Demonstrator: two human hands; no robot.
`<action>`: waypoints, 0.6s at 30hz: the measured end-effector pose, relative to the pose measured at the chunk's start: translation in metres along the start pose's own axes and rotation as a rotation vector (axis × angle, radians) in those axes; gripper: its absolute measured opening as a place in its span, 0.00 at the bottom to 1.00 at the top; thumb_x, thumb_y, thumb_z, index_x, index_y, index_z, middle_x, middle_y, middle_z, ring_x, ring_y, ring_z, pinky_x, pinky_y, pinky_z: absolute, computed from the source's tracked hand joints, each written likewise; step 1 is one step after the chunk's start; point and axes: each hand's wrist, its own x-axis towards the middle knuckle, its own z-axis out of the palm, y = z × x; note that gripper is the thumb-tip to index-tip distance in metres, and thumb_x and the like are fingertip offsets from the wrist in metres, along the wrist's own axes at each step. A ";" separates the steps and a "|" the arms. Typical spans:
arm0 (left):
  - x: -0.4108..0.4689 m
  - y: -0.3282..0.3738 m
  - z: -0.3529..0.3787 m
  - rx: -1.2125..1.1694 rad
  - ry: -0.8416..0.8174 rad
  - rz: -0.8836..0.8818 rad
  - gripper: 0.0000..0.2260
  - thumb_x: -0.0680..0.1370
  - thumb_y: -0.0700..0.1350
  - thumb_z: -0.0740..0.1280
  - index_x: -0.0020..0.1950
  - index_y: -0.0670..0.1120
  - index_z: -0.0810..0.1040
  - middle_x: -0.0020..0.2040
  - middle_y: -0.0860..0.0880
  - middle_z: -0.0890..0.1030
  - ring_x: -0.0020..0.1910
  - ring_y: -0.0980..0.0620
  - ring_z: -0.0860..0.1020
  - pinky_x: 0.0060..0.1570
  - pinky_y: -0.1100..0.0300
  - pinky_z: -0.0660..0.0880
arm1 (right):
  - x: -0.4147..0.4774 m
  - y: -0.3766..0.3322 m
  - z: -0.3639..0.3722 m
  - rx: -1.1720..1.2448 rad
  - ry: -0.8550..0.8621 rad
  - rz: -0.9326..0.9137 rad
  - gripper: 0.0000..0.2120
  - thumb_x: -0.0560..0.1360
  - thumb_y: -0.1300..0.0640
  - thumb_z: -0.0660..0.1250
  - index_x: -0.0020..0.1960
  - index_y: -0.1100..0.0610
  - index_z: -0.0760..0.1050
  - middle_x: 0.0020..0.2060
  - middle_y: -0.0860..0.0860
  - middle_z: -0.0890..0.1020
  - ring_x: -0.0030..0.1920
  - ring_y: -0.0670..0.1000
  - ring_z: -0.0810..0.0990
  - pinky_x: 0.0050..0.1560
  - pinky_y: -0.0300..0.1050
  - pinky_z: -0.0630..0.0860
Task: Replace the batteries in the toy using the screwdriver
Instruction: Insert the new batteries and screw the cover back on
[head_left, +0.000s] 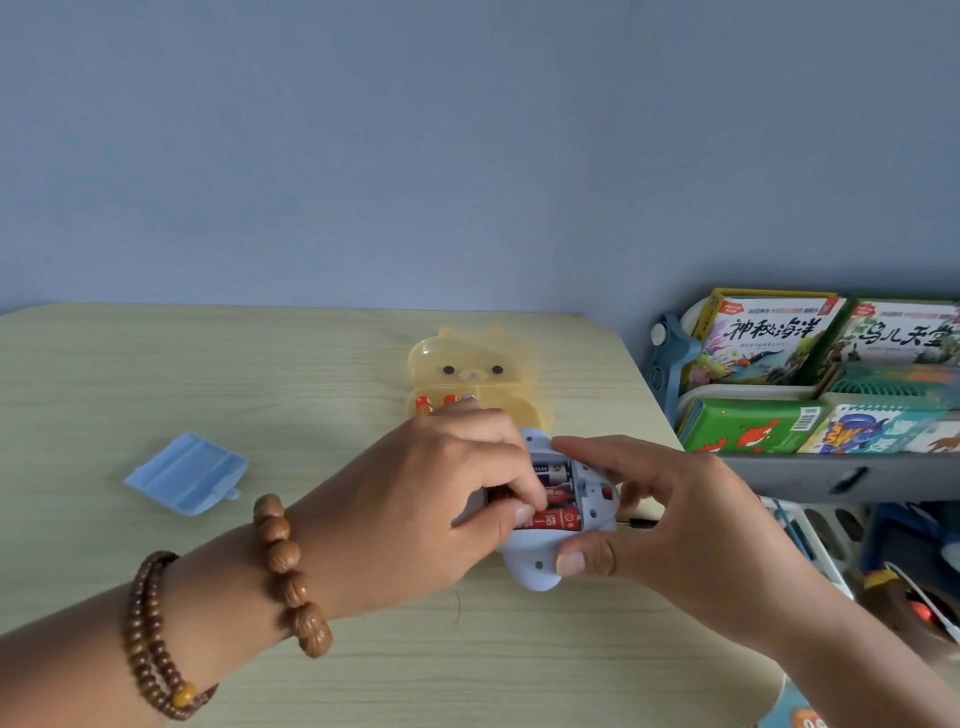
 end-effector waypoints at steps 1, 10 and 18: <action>-0.001 -0.001 -0.001 -0.005 0.006 0.003 0.07 0.77 0.51 0.68 0.52 0.53 0.84 0.51 0.57 0.79 0.52 0.58 0.77 0.52 0.62 0.73 | 0.000 0.001 -0.001 0.001 -0.002 -0.001 0.35 0.55 0.40 0.81 0.62 0.36 0.78 0.52 0.34 0.84 0.46 0.44 0.80 0.49 0.35 0.76; -0.013 -0.004 0.007 -0.136 -0.016 -0.214 0.39 0.62 0.67 0.78 0.71 0.58 0.73 0.67 0.66 0.73 0.66 0.72 0.70 0.62 0.80 0.63 | 0.001 0.002 -0.005 0.063 -0.062 0.036 0.26 0.66 0.39 0.77 0.63 0.36 0.78 0.51 0.38 0.86 0.49 0.42 0.84 0.55 0.43 0.81; -0.013 -0.005 0.008 -0.150 0.021 -0.240 0.38 0.58 0.65 0.81 0.66 0.56 0.79 0.64 0.66 0.74 0.64 0.69 0.73 0.60 0.80 0.65 | 0.008 -0.002 -0.007 0.185 -0.090 0.174 0.20 0.69 0.54 0.79 0.60 0.43 0.82 0.48 0.44 0.88 0.49 0.46 0.87 0.56 0.55 0.82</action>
